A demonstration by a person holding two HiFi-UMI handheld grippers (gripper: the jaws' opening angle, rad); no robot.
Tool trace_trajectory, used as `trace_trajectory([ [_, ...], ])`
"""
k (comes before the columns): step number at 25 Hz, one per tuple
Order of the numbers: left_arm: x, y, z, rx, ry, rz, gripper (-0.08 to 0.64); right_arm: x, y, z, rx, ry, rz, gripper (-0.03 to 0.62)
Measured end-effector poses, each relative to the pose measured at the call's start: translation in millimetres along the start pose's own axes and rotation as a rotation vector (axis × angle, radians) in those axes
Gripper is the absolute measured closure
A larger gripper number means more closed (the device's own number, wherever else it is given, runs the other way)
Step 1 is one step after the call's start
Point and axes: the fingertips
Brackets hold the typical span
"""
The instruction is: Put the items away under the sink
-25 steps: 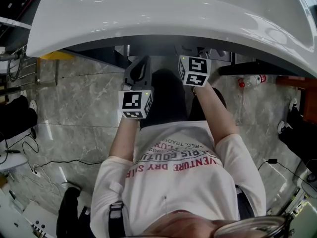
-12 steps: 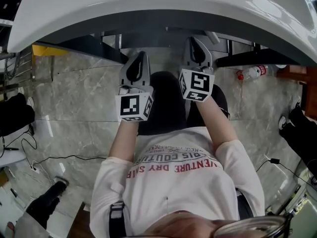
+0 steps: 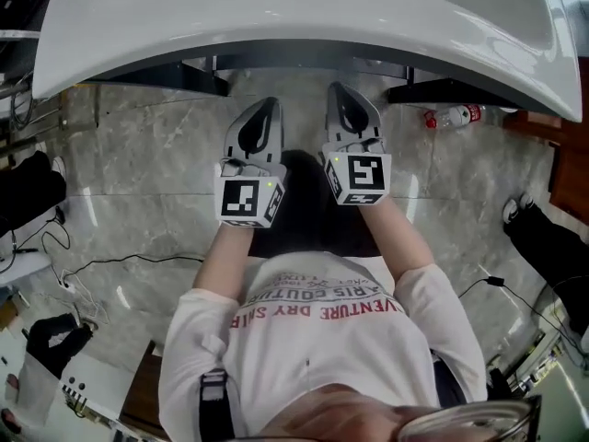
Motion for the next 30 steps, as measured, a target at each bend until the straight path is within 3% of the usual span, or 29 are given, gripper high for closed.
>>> trace_trajectory([
  [6, -33.7, -72.9, 61.2, -0.026, 0.098, -0.079, 0.532, -65.5, -3.9, 70.5, 0.077, 0.053, 0.004, 0.568],
  [12, -75.6, -128.2, 174.3, -0.033, 0.105, -0.088, 0.533, -138.3, -4.5, 182.9, 0.066, 0.076, -0.020, 0.568],
  [23, -163.4, -191.6, 378.1, 0.030, -0.022, -0.042, 0.532, -240.4, 21.8, 381.9, 0.033, -0.021, 0.009, 0.568],
  [30, -196.0, -211.0, 456.0, 0.121, -0.132, -0.039, 0.532, -270.1, 38.4, 460.9, 0.020, -0.153, 0.007, 0.568],
])
Point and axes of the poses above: the fingertips, and each gripper's own axes: x forward along the fingers, y to its left, z out of its top
